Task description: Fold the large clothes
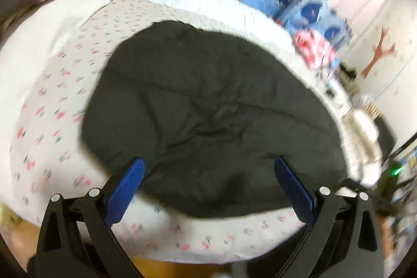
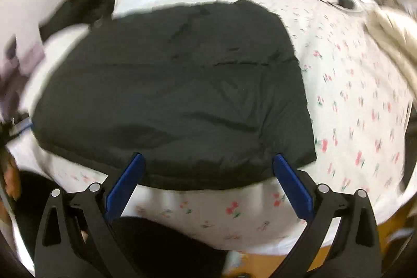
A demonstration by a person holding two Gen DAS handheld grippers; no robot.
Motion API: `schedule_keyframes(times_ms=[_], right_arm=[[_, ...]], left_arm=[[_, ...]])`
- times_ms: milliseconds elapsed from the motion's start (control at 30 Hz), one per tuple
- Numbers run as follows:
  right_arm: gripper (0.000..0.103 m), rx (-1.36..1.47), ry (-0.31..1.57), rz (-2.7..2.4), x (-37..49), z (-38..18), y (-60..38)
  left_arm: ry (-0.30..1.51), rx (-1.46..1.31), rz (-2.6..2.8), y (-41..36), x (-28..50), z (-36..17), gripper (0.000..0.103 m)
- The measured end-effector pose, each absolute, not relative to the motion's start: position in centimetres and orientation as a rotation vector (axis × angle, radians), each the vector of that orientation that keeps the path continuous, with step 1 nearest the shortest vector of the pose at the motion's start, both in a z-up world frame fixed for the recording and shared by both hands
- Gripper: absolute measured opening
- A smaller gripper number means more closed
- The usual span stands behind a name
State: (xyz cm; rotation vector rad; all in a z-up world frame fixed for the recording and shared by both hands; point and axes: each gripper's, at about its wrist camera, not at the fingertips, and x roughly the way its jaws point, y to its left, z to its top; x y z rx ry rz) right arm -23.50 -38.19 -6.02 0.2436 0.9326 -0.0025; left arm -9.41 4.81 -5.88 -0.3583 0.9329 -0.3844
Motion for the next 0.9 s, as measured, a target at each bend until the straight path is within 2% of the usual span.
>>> schedule_keyframes(times_ms=[300,500,567,633,700,800,900], right_arm=[[0.096,-0.255,0.850,0.163,-23.6,-6.4,-28.2],[0.096,-0.388,0.880,0.163,-18.5,-9.4,-25.1],[0.096,-0.319,0.883,0.150,-17.1,-9.4,-25.3],[0.096,-0.121,0.879,0.154,-16.5,-8.2,-27.1],[0.096,0.033,0.887,0.190,-17.0,-7.1,-28.9],[0.096,0.324,0.838,0.213,-20.4,-5.4,-34.1],[0.096,0.647,0.796,0.157,-24.0,-6.2,-41.0]], left_arm=[[1.050,-0.752,-0.365,11.0,-10.9,-9.7,0.096],[1.050,-0.837,-0.380,10.1,-9.9,-10.7,0.096],[1.066,-0.852,-0.370,9.9,-9.0,-11.2,0.096],[1.072,-0.881,-0.358,9.4,-8.3,-11.8,0.096],[1.007,-0.898,-0.383,9.1,-8.1,-10.9,0.096],[0.953,-0.874,-0.402,8.8,-7.9,-9.8,0.096],[1.033,-0.873,-0.375,8.5,-7.1,-11.4,0.096]])
